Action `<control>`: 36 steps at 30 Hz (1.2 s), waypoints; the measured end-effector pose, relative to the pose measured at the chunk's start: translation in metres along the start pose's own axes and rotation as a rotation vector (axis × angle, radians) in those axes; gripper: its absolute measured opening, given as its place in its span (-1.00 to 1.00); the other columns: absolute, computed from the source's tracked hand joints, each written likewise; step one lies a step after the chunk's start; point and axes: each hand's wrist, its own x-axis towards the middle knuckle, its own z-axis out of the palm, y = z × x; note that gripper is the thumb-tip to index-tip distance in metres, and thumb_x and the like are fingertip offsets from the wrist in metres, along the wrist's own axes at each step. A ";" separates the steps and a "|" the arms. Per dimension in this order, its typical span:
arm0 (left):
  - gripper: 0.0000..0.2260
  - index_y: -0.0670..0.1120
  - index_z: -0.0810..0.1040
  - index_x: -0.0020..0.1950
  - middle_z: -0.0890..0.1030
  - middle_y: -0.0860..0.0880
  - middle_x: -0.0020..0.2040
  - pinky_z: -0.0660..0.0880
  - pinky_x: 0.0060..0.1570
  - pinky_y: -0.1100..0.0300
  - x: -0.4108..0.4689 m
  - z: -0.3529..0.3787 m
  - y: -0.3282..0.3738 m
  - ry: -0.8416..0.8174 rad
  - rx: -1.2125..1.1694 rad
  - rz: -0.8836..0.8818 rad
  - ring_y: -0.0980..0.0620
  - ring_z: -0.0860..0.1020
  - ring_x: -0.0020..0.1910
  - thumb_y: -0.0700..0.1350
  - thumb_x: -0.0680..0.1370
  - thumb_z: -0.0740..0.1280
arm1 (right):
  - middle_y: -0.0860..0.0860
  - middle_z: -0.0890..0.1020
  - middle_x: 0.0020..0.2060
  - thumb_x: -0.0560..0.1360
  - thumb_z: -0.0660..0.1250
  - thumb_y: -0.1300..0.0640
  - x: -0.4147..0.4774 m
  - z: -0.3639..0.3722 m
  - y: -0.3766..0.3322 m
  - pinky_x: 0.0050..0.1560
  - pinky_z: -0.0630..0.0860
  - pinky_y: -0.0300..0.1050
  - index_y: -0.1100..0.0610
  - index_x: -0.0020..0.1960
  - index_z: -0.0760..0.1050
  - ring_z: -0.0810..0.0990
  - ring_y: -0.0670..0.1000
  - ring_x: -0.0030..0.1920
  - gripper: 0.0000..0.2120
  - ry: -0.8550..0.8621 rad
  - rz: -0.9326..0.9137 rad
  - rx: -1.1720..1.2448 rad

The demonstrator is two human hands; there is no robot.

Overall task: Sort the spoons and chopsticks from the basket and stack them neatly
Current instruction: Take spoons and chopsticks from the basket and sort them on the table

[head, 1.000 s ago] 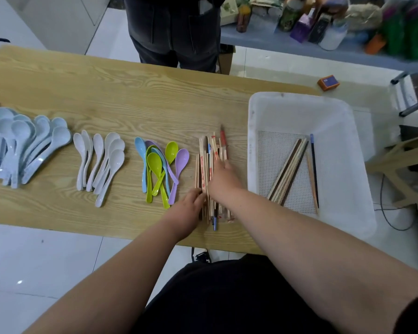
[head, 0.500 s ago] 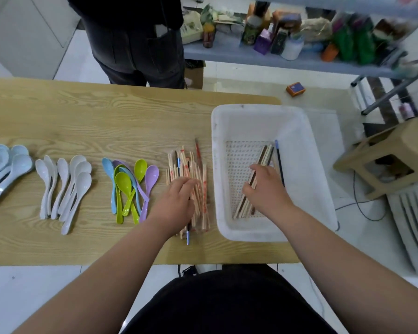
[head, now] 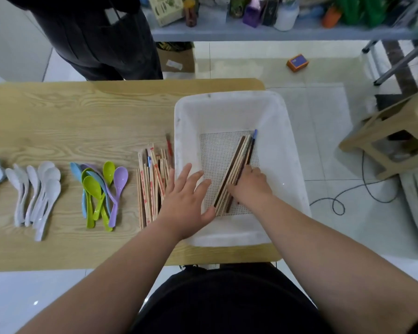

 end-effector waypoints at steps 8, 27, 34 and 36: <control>-0.43 -0.05 0.45 0.45 0.34 -0.08 0.50 0.01 0.52 -0.32 0.001 0.001 0.002 0.050 -0.034 -0.011 -0.17 0.07 0.61 0.15 0.47 0.24 | 0.16 0.29 0.46 0.44 0.44 -0.26 0.027 -0.003 -0.021 0.41 0.32 0.08 0.24 0.53 0.11 0.29 0.20 0.45 -0.07 0.083 0.022 0.136; -0.30 -0.05 0.09 0.62 -0.06 -0.13 0.63 -0.18 0.57 -0.15 -0.005 -0.008 -0.005 -0.092 -0.111 0.113 -0.14 -0.29 0.60 0.19 0.55 0.20 | 0.11 0.52 0.26 0.39 0.56 0.03 0.002 0.011 -0.047 -0.30 0.41 -0.14 0.18 0.39 0.30 0.59 0.16 0.16 -0.30 -0.011 0.356 0.276; -0.26 -0.06 -0.15 0.65 -0.32 -0.13 0.62 -0.29 0.56 -0.07 -0.017 -0.002 -0.007 -0.133 -0.035 0.018 -0.11 -0.46 0.54 0.24 0.53 -0.11 | 0.03 0.57 -0.22 0.46 0.47 0.03 -0.011 0.021 -0.046 -0.46 0.35 -0.18 0.14 0.05 0.54 0.54 0.00 -0.33 -0.75 -0.022 0.333 0.210; -0.29 -0.04 -0.12 0.65 -0.30 -0.11 0.62 -0.34 0.54 -0.04 -0.015 -0.003 -0.006 -0.129 -0.038 0.020 -0.10 -0.46 0.54 0.22 0.56 -0.06 | 0.02 0.55 -0.22 0.48 0.45 0.08 -0.010 0.021 -0.045 -0.44 0.35 -0.16 0.13 0.10 0.51 0.52 0.02 -0.33 -0.75 -0.013 0.359 0.241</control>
